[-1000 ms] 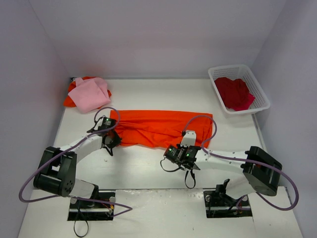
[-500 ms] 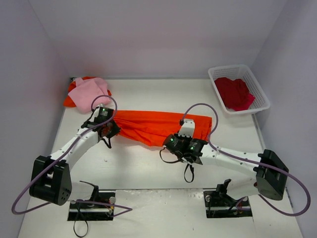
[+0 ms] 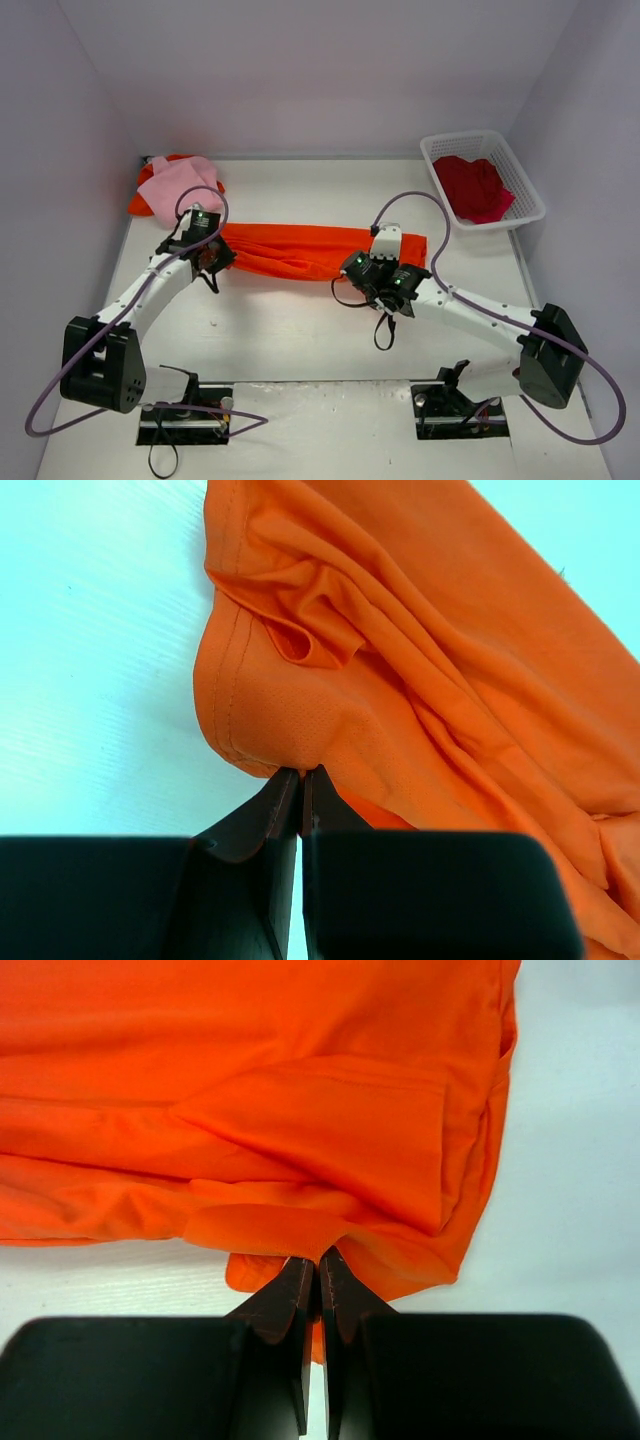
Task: Fold and stack the t-shirts
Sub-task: Grap the side of the flattened tshirt closest away from the robot with both arms, then fold the other side of the tshirt into a rectangle
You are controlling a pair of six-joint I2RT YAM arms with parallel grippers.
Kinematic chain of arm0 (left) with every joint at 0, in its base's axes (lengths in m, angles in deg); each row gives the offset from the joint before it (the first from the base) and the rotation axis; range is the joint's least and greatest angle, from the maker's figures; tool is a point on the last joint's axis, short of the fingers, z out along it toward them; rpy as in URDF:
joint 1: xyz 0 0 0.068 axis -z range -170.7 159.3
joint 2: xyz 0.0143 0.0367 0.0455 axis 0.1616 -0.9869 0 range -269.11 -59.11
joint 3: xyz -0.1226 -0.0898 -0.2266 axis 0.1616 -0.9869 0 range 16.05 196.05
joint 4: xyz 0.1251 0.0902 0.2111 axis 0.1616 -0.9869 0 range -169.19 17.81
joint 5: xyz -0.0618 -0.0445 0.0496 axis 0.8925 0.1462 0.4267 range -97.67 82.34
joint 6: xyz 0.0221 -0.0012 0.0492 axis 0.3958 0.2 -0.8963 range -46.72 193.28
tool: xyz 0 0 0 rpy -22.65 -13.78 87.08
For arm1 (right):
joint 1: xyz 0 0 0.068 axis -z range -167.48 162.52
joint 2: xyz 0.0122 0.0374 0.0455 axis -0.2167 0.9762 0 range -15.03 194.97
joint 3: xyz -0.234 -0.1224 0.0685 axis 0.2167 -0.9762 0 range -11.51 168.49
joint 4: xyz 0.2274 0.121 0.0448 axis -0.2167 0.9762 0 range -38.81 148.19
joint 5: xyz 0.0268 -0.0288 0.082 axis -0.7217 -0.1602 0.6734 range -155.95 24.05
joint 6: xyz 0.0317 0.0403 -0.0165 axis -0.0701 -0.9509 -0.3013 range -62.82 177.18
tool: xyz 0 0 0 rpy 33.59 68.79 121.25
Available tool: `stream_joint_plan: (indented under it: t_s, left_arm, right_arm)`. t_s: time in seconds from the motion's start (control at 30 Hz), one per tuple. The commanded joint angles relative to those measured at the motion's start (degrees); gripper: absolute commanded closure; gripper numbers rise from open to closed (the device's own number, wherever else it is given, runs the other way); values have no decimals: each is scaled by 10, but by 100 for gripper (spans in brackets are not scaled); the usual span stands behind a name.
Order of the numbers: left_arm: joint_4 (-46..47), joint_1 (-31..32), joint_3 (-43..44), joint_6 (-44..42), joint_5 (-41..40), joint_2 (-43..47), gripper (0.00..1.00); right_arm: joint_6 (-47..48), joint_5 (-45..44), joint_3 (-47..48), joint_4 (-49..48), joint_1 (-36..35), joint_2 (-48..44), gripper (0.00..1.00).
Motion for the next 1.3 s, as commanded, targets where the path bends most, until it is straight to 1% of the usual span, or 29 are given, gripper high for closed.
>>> stream_joint_plan:
  t_s: [0.0,0.33,0.63,1.03,1.27]
  left_arm:
    - [9,-15,36,-16,3,9,100]
    - [23,-21,66,-19,11,-30,100]
    - [29,-30,85,-32,13,-57,100]
    - [41,-38,119,-34,23,-99,100]
    - [45,-40,135,-37,27,-112,100]
  right_arm:
    - [37,-38,35,3,11,-15,100]
    - [70,-43,67,-22,25,39,100]
    - [91,-38,77,-42,41,74,100]
    - [127,-21,82,-62,94,71,100]
    - [142,-13,92,-73,107,74,100]
